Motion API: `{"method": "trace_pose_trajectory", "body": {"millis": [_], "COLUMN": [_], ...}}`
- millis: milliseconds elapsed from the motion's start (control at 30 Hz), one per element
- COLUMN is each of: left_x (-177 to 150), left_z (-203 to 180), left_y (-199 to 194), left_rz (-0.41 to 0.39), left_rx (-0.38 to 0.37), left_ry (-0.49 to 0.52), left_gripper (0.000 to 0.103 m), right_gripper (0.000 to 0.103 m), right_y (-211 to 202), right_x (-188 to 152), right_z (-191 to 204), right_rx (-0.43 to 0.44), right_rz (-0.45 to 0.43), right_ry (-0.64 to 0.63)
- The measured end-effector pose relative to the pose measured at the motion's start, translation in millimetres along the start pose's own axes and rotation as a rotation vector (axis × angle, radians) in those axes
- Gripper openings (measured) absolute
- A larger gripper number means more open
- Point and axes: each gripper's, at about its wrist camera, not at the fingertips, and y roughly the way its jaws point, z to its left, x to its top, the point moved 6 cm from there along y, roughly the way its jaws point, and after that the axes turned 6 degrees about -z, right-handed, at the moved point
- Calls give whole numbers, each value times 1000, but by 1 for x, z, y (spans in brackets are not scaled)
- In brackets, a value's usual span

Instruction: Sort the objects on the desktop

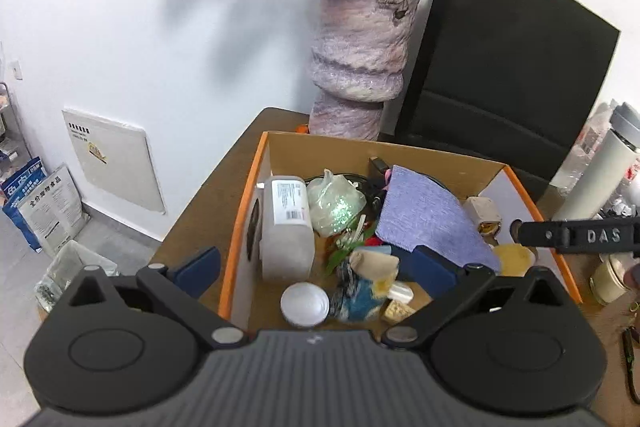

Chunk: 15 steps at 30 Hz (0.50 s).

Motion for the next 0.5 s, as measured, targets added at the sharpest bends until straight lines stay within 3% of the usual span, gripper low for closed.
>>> {"method": "trace_pose_trajectory", "body": {"millis": [267,500], "left_x": [-22,-64], "left_z": [1,8], "left_y": [-44,-66], "left_rz": [-53,-29], "left_rx": [-14,-24], "left_ry": [60,45], "left_gripper": [103,103], "right_gripper": [96,98], "right_y": [-72,-111], "right_x": [-36,-84], "right_z": [18,35], "right_rx": [-50,-67], "right_rz": [-160,-252], "right_ry": [-31,-44]}}
